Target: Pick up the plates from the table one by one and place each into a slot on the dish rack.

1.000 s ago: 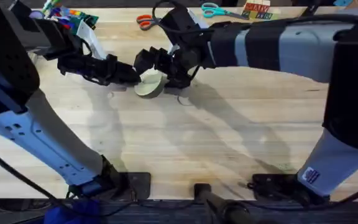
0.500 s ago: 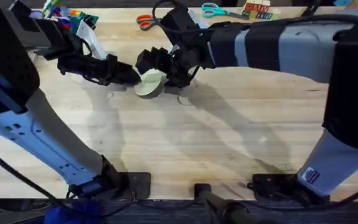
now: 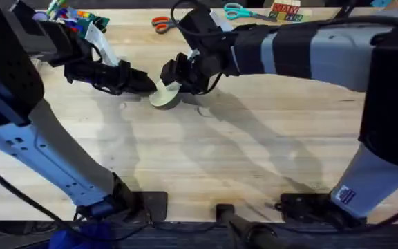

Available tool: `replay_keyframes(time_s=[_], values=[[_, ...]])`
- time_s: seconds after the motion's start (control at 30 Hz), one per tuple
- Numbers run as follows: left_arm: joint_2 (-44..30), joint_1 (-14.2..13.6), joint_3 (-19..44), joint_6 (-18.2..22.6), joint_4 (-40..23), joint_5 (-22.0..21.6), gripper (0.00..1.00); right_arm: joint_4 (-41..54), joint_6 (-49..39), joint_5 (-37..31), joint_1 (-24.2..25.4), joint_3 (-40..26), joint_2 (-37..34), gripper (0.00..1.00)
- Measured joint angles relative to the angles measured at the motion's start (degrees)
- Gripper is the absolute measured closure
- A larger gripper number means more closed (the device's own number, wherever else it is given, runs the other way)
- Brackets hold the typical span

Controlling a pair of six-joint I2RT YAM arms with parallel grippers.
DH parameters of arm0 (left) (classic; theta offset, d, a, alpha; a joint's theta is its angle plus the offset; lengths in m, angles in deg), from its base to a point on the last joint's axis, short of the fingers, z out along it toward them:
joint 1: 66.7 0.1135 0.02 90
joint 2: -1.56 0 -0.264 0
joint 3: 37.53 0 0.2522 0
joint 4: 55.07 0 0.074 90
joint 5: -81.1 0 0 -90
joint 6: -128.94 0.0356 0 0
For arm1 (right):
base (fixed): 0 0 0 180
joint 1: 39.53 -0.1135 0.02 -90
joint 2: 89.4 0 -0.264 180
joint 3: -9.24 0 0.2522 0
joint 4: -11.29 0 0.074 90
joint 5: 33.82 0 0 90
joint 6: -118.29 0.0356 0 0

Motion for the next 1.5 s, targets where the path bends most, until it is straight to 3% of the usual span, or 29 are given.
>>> replay_keyframes(time_s=[0.17,0.23,0.47,1.0,1.23,1.5], values=[[0.00,0.00,0.00,0.00,0.00,0.00,0.958,0.04,0.01,-0.01,0.00,0.00,0.00,0.754],[0.00,0.00,0.00,0.00,0.00,0.00,0.958,0.48,0.03,-0.31,0.03,0.00,0.00,0.853],[0.02,0.03,0.00,0.00,0.05,0.12,0.958,-0.05,0.02,-0.14,0.24,-0.12,0.14,0.962],[0.02,0.13,0.00,0.00,0.16,0.66,0.958,0.11,-0.58,0.44,0.26,-0.37,0.22,0.973],[0.21,0.21,0.35,0.51,-1.57,0.36,0.959,0.07,-7.52,0.70,0.28,-0.60,0.23,0.973],[6.11,-0.13,2.94,2.17,-8.36,-3.91,0.960,0.86,-18.16,1.12,0.00,-0.74,2.53,0.973]])
